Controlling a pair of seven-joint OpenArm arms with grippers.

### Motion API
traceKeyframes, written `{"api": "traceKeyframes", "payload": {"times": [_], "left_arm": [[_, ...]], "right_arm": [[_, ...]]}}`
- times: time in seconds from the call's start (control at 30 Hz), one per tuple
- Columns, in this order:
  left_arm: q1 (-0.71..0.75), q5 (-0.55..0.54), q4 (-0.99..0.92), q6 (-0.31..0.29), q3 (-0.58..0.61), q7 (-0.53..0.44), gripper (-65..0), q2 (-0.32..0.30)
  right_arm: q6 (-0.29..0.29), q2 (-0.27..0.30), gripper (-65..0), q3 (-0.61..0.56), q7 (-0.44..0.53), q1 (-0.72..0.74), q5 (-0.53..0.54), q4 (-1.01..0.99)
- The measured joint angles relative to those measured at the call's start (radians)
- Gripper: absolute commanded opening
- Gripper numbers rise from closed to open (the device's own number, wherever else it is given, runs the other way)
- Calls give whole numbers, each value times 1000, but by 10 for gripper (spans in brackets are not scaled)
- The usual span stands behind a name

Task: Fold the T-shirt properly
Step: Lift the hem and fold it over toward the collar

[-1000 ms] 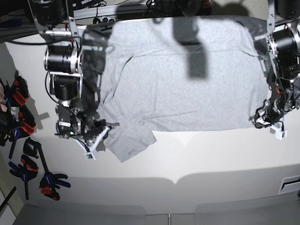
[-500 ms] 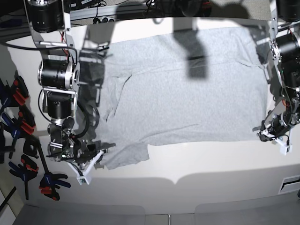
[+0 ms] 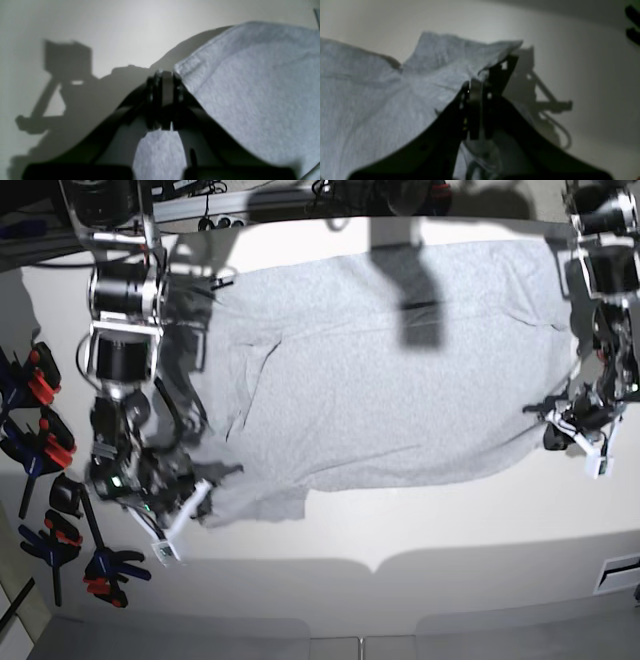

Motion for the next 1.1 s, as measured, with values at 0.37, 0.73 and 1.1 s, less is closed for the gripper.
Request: {"api": "traceKeyframes", "payload": {"times": [0.37, 0.73, 1.1], "left_arm": [[259, 156, 451, 139, -37, 13, -650, -2], [413, 256, 623, 241, -37, 43, -650, -2], [591, 309, 765, 251, -37, 80, -650, -2]], "right_arm": [[46, -3, -650, 243, -136, -276, 177, 416], [53, -8, -650, 419, -193, -494, 229, 595], [72, -9, -650, 496, -244, -595, 303, 599]]}}
